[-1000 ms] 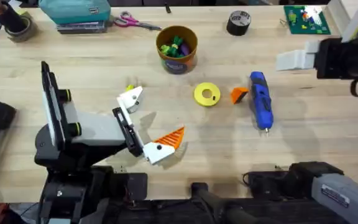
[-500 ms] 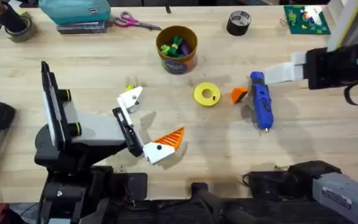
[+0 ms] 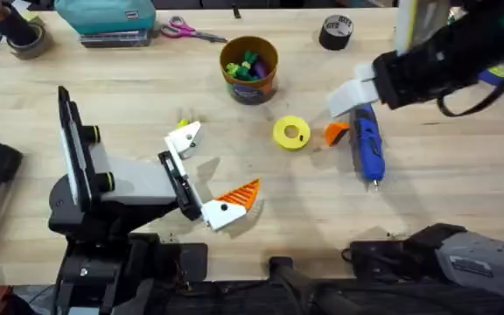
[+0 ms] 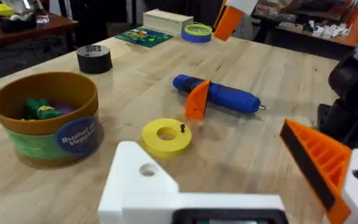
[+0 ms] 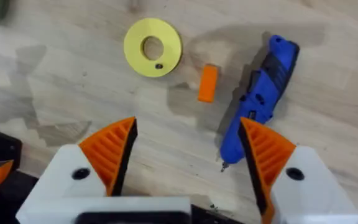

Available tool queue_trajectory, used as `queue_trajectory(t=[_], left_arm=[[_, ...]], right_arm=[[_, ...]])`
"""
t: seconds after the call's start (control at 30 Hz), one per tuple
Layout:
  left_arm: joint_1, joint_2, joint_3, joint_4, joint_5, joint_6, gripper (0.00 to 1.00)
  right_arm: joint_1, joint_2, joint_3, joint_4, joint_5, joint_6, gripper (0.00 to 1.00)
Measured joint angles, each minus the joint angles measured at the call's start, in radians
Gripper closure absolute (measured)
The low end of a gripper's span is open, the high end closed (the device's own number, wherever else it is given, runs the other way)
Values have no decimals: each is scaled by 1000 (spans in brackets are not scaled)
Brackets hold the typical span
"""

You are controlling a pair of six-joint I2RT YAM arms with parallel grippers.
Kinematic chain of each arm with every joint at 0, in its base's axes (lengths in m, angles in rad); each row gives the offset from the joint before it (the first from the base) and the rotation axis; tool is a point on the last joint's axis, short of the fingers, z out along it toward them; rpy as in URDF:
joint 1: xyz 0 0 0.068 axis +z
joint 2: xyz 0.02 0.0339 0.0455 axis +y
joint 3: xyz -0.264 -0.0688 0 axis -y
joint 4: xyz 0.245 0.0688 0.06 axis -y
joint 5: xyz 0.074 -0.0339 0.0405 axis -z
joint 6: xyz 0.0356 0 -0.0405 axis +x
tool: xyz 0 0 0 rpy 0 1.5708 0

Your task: Pick up the gripper from the table and insert it into the empty holder that is missing its gripper. Then pick up a screw, insert it into the mounting hole, and use the screwdriver to tighten it. Finally, clean up the table by picking up the vegetable and placing it into the bucket.

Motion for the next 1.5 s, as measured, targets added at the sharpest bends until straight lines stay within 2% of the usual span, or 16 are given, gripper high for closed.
queue_trajectory(t=[0.37,0.53,0.93,1.33,1.5], left_arm=[[0,0,0,0,0,0,15],[0,0,0,0,0,0,15],[0,0,0,0,0,0,15],[0,0,0,0,0,0,16],[0,0,0,0,0,0,15]], right_arm=[[18,14,-17,-11,31,70,6],[18,14,-86,-4,47,63,6],[18,21,-229,136,60,108,6],[18,177,-231,210,91,150,6],[18,202,-233,246,114,174,6]])
